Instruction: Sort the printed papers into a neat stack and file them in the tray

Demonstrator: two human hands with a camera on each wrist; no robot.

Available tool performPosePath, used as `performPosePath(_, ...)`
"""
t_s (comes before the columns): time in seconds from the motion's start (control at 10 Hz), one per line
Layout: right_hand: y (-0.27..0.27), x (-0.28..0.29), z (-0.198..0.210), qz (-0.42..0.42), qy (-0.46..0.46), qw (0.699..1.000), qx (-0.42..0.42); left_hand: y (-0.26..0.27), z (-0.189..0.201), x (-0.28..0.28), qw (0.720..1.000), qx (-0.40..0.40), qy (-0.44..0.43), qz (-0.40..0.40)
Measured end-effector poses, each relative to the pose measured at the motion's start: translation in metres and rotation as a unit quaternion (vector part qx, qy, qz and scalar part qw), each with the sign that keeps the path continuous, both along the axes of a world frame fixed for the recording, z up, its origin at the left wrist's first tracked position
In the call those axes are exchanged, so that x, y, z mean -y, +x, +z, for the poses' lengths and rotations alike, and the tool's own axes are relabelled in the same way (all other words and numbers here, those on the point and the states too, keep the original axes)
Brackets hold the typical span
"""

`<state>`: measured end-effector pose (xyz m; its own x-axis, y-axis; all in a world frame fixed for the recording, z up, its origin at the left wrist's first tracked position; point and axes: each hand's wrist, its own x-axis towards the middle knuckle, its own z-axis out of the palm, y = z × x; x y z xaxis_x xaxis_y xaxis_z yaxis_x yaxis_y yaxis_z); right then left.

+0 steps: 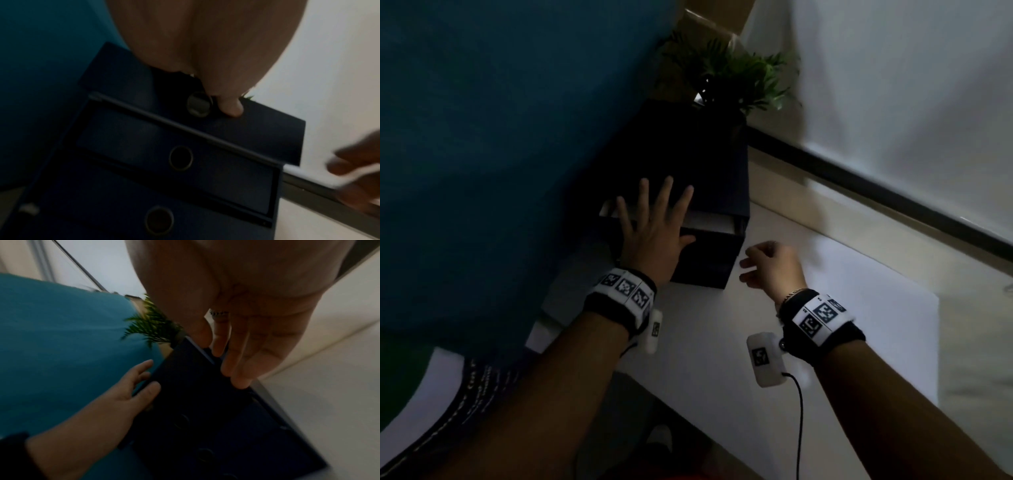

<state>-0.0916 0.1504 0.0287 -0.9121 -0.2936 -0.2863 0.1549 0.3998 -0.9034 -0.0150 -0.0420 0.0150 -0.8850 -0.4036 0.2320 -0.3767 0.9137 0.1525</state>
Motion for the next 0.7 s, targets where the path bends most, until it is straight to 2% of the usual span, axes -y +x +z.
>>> performPosePath(0.3,0.01,-0.024,-0.047,0.02,0.161,0.987,0.01,-0.029,-0.013,0.001,0.995,-0.097,-0.006,0.022)
performPosePath(0.5,0.035,-0.087,-0.078,0.141,0.316,0.938,0.023,-0.025,-0.02,-0.005,0.99,-0.136,0.01,0.017)
performPosePath(0.6,0.077,-0.149,-0.084,0.198,0.361,0.912,0.002,-0.014,-0.023,-0.023,0.979,-0.203,0.021,-0.018)
performPosePath(0.7,0.15,-0.217,-0.087,0.252,0.385,0.884,0.082,0.013,-0.039,-0.055,0.956,-0.24,0.081,-0.146)
